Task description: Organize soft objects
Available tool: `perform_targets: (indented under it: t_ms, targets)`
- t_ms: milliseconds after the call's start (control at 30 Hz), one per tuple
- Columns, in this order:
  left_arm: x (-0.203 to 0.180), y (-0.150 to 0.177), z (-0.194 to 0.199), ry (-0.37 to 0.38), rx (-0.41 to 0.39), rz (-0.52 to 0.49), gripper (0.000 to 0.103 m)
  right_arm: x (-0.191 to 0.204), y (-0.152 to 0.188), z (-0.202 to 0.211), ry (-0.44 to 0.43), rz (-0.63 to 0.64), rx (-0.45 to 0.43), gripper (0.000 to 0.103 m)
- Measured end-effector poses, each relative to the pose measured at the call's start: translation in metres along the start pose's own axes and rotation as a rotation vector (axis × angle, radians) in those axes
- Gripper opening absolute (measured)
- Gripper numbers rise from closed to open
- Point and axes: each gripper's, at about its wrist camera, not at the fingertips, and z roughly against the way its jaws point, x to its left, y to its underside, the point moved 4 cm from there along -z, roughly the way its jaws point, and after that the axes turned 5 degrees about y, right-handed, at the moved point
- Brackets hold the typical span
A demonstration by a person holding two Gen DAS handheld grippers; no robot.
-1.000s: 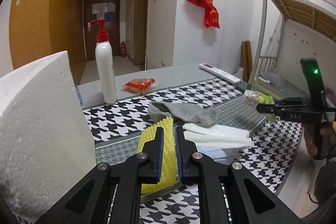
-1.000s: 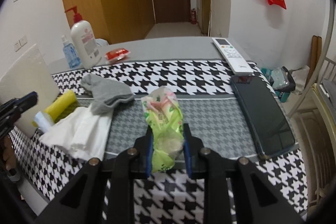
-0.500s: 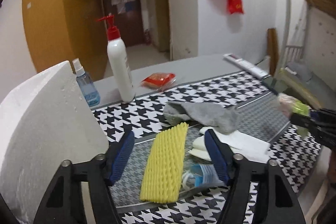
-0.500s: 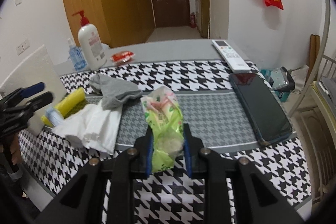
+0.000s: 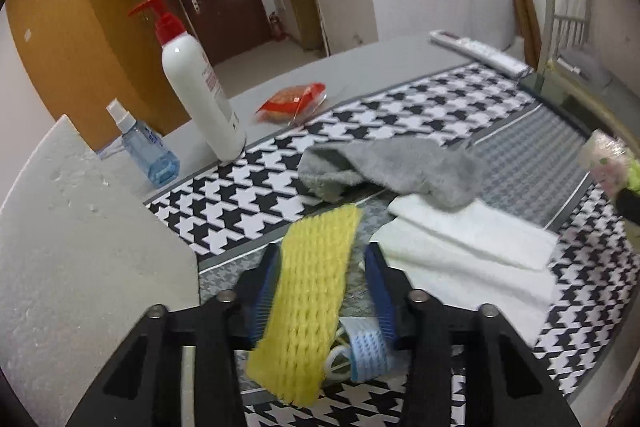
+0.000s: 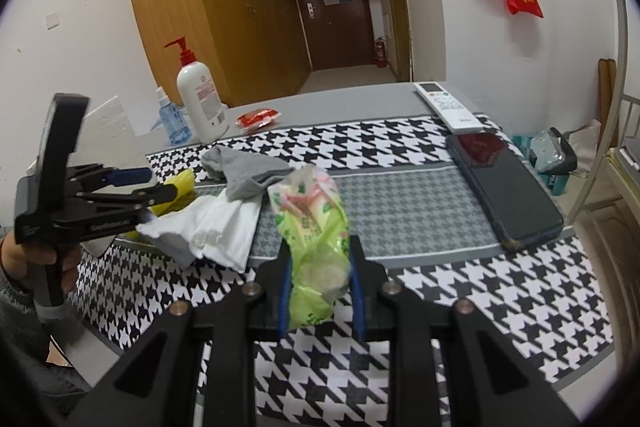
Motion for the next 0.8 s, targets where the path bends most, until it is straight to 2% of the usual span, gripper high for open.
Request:
perform_targets:
  t_ms: [67,133,233,400,600,667,733,800]
  targets:
    - [0.001,0.001,-0.003,-0.007,0.017,-0.004,0.038,0.0,0.001,0.0,-0.004,-0.002,0.0,0.028]
    - [0.003,0.004,-0.005,-0.023,0.039,-0.01,0.033,0.0,0.003,0.0,-0.014,-0.005,-0.003,0.028]
    - [0.008,0.006,-0.004,-0.032,0.049,-0.013,0.02,0.001,0.003,0.001,-0.03,-0.003,-0.011,0.028]
    - [0.011,0.012,-0.005,-0.037,0.065,-0.024,0.007,0.001,0.004,0.002,-0.044,-0.006,-0.018,0.028]
    - [0.017,0.018,0.02,-0.021,0.001,-0.005,0.007,0.001,0.007,0.006,-0.042,-0.004,-0.017,0.028]
    - [0.021,0.021,0.024,0.011,-0.013,0.001,0.008,0.001,0.008,0.007,-0.041,-0.002,-0.018,0.028]
    - [0.023,0.023,0.023,0.019,-0.007,0.01,0.012,0.001,0.008,0.008,-0.044,-0.003,-0.022,0.028]
    - [0.024,0.024,0.02,0.025,-0.009,0.015,0.024,0.002,0.009,0.008,-0.052,-0.007,-0.021,0.028]
